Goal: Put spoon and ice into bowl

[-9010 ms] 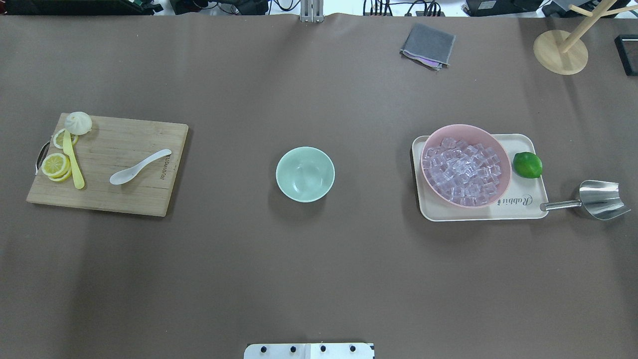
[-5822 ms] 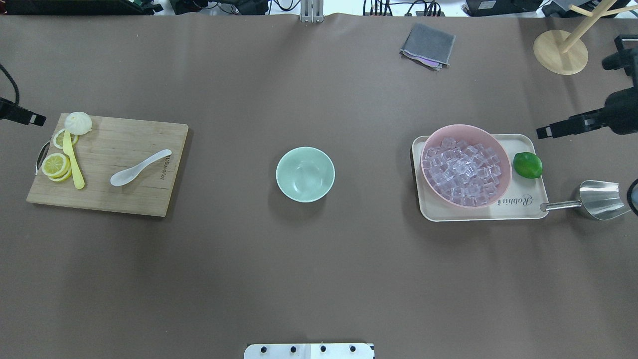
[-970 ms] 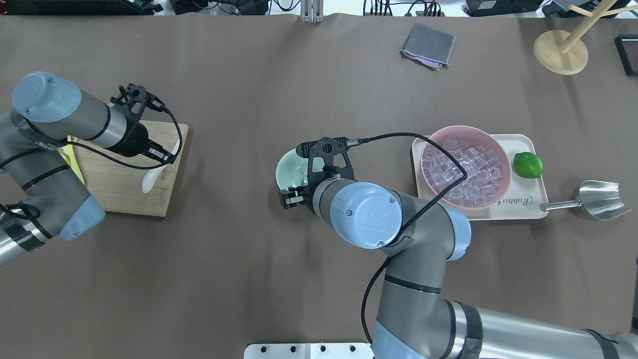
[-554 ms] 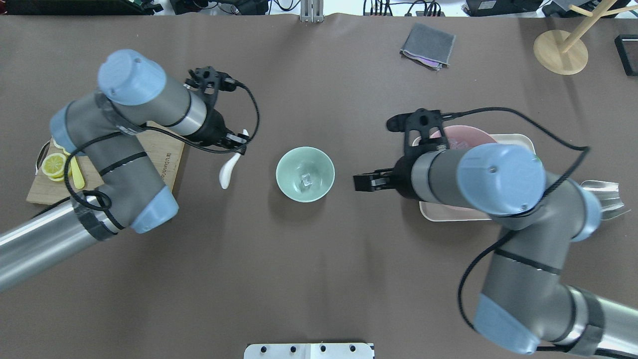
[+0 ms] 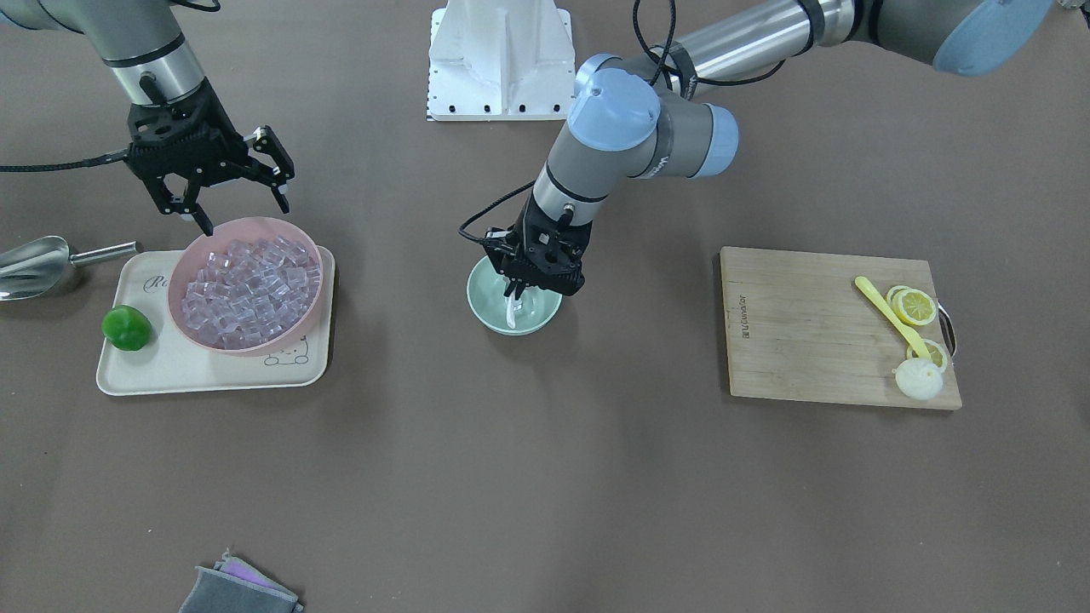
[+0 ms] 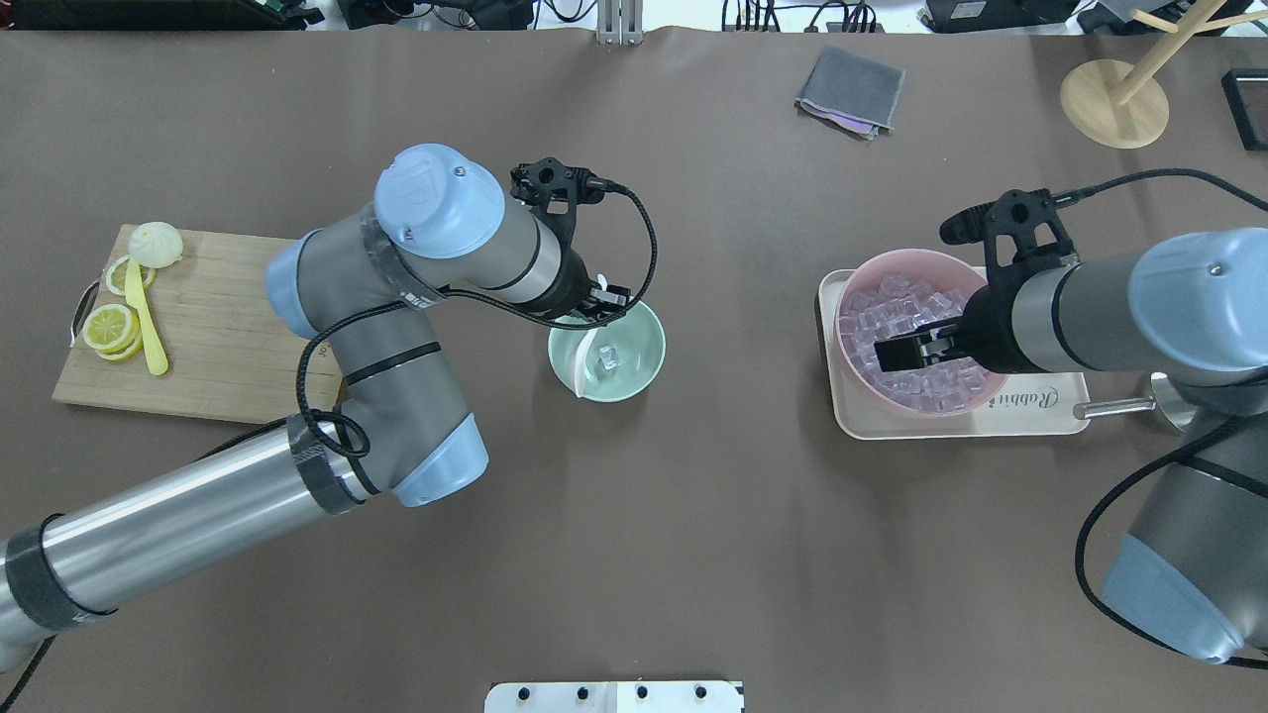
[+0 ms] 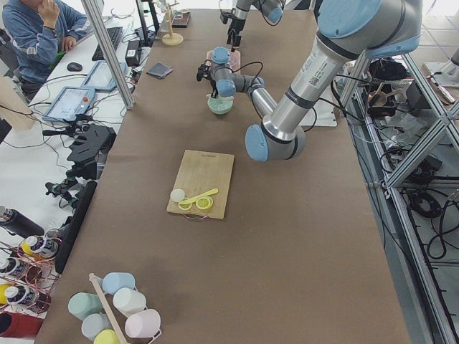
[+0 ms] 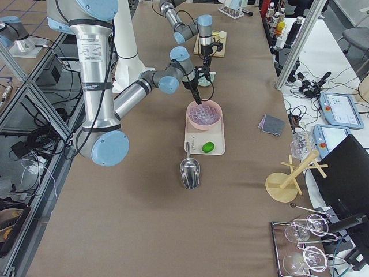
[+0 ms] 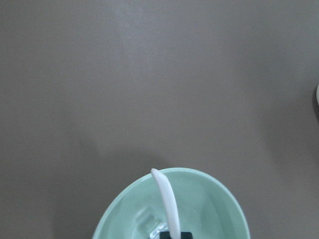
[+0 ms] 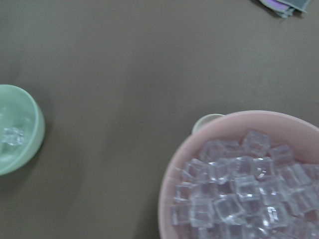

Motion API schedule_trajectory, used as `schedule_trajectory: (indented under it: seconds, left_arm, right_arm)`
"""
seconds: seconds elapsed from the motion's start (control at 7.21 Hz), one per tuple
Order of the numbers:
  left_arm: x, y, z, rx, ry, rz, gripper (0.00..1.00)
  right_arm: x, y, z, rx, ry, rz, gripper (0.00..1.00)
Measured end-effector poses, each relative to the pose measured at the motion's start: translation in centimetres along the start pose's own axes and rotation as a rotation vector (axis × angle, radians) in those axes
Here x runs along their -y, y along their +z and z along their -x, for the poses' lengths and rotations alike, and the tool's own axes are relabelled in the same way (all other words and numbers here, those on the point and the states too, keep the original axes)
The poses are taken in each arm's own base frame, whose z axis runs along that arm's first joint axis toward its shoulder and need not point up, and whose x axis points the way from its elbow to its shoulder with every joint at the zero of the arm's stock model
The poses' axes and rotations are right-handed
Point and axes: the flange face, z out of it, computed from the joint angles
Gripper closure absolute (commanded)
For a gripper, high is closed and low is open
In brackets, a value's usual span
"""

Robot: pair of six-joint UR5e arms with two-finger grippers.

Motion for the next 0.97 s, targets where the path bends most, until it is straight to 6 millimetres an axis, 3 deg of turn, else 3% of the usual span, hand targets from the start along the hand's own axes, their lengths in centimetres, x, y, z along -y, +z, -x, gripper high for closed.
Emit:
schedule_trajectory:
  seconds: [0.42, 0.55, 0.69, 0.83, 0.97]
  left_arm:
    - [0.9, 0.4, 0.5, 0.046, -0.007, -0.063, 0.02]
    - [1.6, -0.2, 1.9, 0.06, -0.016, -0.079, 0.02]
    - [2.8, -1.9, 5.3, 0.083, -0.031, -0.08, 0.02]
    - [3.9, -5.9, 11.4, 0.108, -0.014, -0.056, 0.02]
    - [4.2, -11.4, 18.4, 0.139, 0.034, -0.025, 0.02]
  right_arm:
    - [0.1, -0.2, -1.8, -0.019, 0.002, 0.006, 0.0]
    - [0.5, -0.8, -3.3, -0.017, 0.004, 0.014, 0.0]
    - [1.0, -1.5, -5.8, -0.015, -0.005, 0.032, 0.0]
    - [1.5, -2.1, -10.1, -0.026, -0.023, 0.059, 0.0]
    - [1.9, -2.4, -15.4, -0.039, -0.04, 0.09, 0.0]
